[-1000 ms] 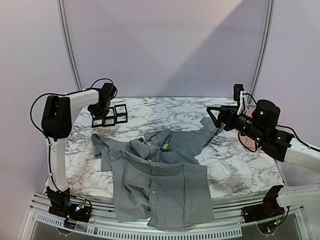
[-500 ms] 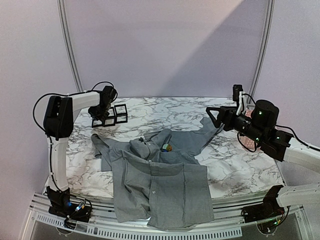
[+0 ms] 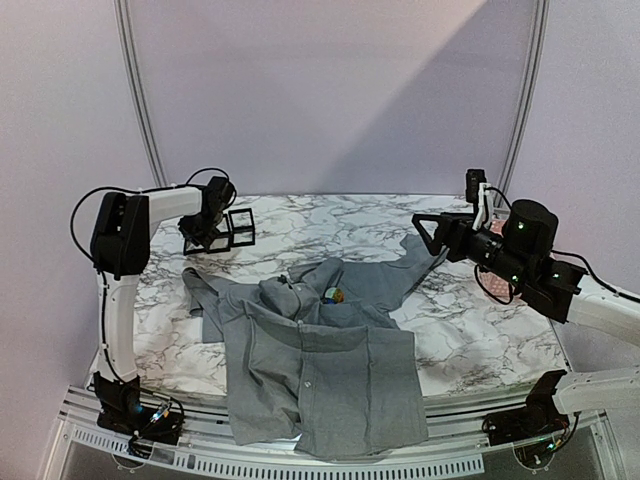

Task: Remove the brooch from the garment
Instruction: Place the brooch in the brooch box, then adjust the crumpled clothing at the center of the board.

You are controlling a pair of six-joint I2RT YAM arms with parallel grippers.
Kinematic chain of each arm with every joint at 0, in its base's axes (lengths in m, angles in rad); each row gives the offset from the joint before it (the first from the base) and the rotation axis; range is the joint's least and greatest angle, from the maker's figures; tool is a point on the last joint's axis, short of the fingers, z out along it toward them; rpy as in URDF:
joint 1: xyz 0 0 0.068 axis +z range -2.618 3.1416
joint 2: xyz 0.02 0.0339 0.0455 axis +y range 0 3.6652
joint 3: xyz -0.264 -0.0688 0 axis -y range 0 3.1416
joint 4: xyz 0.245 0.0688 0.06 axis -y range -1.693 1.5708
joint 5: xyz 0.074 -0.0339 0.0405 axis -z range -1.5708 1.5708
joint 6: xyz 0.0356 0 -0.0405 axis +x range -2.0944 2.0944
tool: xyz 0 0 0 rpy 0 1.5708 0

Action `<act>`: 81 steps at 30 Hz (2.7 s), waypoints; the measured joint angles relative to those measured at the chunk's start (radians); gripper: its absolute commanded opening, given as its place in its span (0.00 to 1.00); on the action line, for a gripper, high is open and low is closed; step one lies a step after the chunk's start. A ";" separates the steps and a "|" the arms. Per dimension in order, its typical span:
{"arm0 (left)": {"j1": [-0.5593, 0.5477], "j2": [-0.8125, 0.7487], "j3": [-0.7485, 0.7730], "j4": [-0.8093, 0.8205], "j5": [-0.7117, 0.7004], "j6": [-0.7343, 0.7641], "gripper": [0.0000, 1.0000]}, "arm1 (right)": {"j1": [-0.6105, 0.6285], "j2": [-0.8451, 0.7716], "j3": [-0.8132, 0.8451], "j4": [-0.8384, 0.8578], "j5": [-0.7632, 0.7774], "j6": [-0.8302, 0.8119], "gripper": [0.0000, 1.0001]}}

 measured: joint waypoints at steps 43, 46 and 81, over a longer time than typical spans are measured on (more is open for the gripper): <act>-0.020 -0.307 -0.086 0.045 0.389 -0.111 0.72 | 0.000 0.021 -0.014 0.005 -0.012 -0.003 0.88; -0.075 -0.424 -0.134 0.063 0.410 -0.110 0.73 | 0.000 0.055 -0.012 0.003 -0.027 -0.005 0.88; -0.569 -0.172 -0.023 0.074 0.737 -0.283 1.00 | -0.130 0.626 0.153 -0.222 0.040 0.399 0.79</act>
